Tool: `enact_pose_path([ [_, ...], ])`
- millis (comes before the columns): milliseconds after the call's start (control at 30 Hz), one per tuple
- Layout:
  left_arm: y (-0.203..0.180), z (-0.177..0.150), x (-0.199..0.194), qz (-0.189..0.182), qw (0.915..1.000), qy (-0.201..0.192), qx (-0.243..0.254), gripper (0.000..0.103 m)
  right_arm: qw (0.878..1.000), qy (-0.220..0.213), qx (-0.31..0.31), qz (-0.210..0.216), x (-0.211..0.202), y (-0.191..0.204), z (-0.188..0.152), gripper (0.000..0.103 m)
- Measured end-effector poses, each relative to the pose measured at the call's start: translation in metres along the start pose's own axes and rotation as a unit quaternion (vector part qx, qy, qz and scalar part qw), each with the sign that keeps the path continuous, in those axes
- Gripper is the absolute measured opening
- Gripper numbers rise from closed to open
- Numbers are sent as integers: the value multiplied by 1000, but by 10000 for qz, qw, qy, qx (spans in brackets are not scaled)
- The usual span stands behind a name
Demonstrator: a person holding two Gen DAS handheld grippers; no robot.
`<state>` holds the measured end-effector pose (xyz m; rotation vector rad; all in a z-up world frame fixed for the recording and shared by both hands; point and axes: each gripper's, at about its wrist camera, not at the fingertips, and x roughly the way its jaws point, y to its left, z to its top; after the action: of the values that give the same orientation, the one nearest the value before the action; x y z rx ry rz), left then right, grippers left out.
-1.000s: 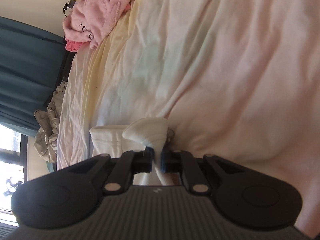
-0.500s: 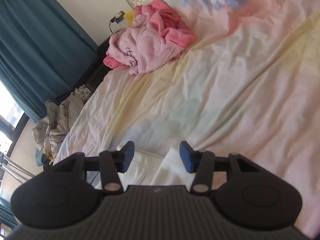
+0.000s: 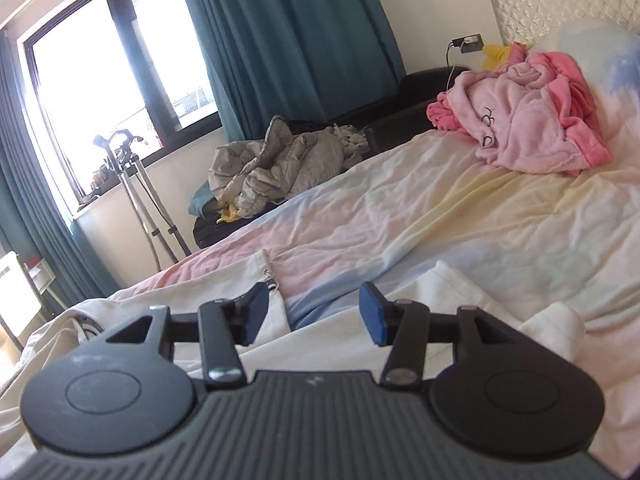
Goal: Fold clothes
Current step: 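Open both tools to release the folded sweatpants and withdraw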
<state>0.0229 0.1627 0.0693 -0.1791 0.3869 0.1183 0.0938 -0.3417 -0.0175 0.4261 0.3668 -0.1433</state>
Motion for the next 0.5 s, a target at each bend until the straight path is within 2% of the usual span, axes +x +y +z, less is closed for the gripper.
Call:
enact_pose_path([
  [167, -55, -5, 29, -456, 9985, 101, 287, 95, 9996, 17, -85, 284, 2, 9, -1, 51],
  [333, -97, -22, 53, -729, 9963, 178, 424, 95, 9981, 75, -169, 590, 10, 19, -5, 51],
  [433, -113, -35, 66, -811, 9957, 278, 355, 96, 9968, 81, -302, 732, 17, 26, -9, 51],
  [500, -121, -47, 78, -720, 9956, 428, 411, 96, 9959, 79, -386, 810, 22, 31, -11, 51],
])
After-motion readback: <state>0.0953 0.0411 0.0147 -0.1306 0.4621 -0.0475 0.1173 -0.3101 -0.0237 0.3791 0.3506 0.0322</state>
